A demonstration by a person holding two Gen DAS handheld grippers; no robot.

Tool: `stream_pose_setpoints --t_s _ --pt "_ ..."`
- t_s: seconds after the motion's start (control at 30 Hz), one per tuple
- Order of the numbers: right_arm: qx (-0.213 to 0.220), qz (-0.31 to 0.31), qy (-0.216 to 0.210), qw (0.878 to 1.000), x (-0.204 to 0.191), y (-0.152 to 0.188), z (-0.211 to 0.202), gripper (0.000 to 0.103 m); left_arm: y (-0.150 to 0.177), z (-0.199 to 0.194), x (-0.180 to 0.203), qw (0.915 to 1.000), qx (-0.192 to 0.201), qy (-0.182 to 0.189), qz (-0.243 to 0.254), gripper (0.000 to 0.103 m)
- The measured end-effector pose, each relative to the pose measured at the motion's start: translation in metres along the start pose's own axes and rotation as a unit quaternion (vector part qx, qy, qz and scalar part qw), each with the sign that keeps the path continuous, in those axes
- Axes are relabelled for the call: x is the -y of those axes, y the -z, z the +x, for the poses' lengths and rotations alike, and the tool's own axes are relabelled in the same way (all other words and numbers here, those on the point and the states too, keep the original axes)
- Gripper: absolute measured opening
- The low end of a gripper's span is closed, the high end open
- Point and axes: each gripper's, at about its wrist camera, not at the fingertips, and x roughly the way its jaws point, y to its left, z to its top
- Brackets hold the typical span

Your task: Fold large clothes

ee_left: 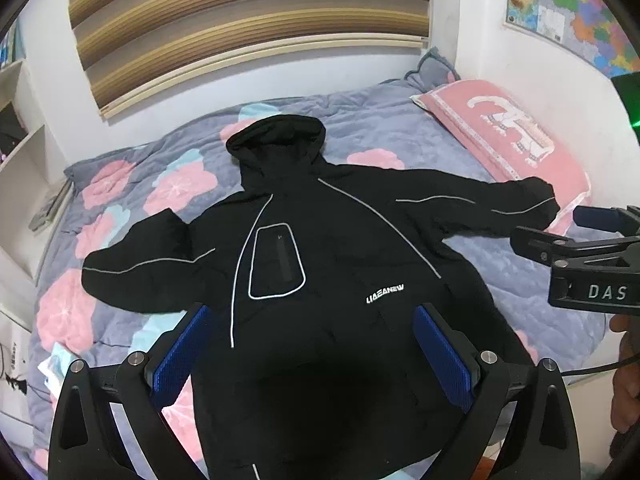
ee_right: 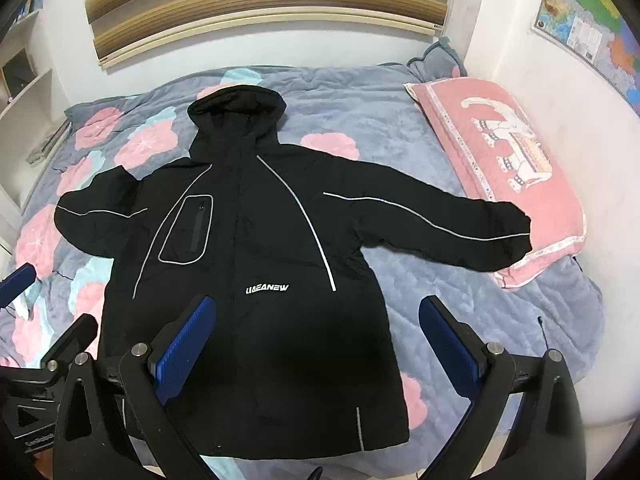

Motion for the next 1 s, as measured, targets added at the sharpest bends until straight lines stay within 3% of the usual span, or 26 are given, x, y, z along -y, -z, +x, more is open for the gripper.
stream_pose_setpoints --t_s 0.43,0.63,0.8,1.0 --pt "-0.014 0.006 -0.001 1.000 0.003 0.005 0.006 0.102 0.013 0.010 -0.021 0.9985 -0.019 0.022 -0.047 0.100" --pt "-0.015 0.007 0.006 1.000 0.002 0.003 0.015 0.102 0.018 0.013 -0.026 0.9992 -0.008 0.001 -0.039 0.100" --pt "0.013 0.019 0.016 1.000 0.001 -0.006 0.031 0.102 0.022 0.015 -0.042 0.9970 0.054 -0.035 -0.044 0.100" --pt "0.074 0.051 0.021 0.996 -0.009 -0.002 0.062 0.102 0.048 0.054 -0.066 0.9974 0.053 -0.034 -0.036 0.100"
